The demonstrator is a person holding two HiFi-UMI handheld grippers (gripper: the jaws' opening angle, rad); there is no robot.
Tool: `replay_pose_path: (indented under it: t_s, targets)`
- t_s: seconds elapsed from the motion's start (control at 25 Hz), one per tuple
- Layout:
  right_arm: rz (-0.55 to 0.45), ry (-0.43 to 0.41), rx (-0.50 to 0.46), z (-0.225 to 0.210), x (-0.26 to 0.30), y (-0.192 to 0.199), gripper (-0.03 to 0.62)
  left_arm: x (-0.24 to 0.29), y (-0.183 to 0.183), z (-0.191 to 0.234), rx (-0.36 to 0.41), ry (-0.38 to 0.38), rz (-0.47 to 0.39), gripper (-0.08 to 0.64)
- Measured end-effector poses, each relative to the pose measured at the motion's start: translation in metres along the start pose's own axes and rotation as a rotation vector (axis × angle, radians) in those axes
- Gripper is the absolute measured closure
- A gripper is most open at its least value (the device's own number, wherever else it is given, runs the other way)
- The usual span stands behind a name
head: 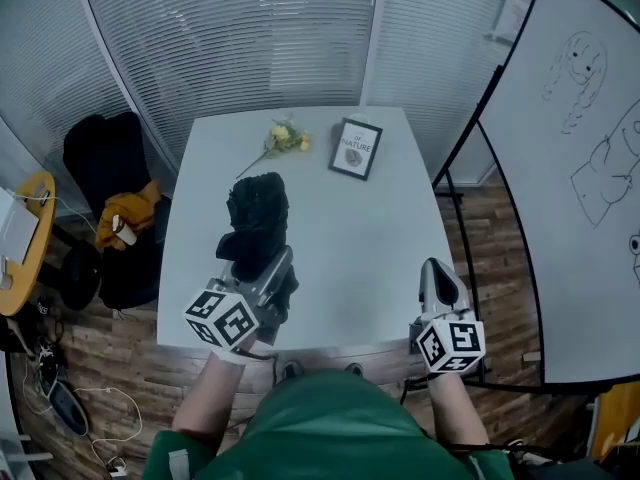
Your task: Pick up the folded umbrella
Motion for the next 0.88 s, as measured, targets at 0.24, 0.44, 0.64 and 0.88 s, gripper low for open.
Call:
replay_pose_path:
  t_s: [0.24, 0.44, 0.64, 0.88]
  targets:
    - [-0.053, -0.046, -0.015, 0.007, 0.015, -0.020, 0.589, -0.005, -0.027, -0.007, 0.126, -0.024, -0.077, 0.296]
    - [-0.067, -0.066, -0.033, 0.011, 0.015, -0.027, 0.589, -0.011, -0.031, -0.014, 0.169, -0.018, -0.080, 0.296]
    - [-0.081, -0.092, -0.040, 0.016, 0.016, -0.029, 0.589, -0.014, -0.030, -0.019, 0.210, -0.019, -0.073, 0.295]
    - [-0.087, -0.135, -0.012, 0.019, 0.010, -0.027, 0.589, -0.018, -0.018, -0.024, 0.268, -0.032, -0.039, 0.296]
Point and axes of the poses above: the fingertips, and each gripper's own axes: x forward along the fingers, z to its left, y out of its underside, the point moved 6 cm from there along -x, backward along the fingers, and after that the axes turned 10 degrees about -z, right-handed, at the moved point
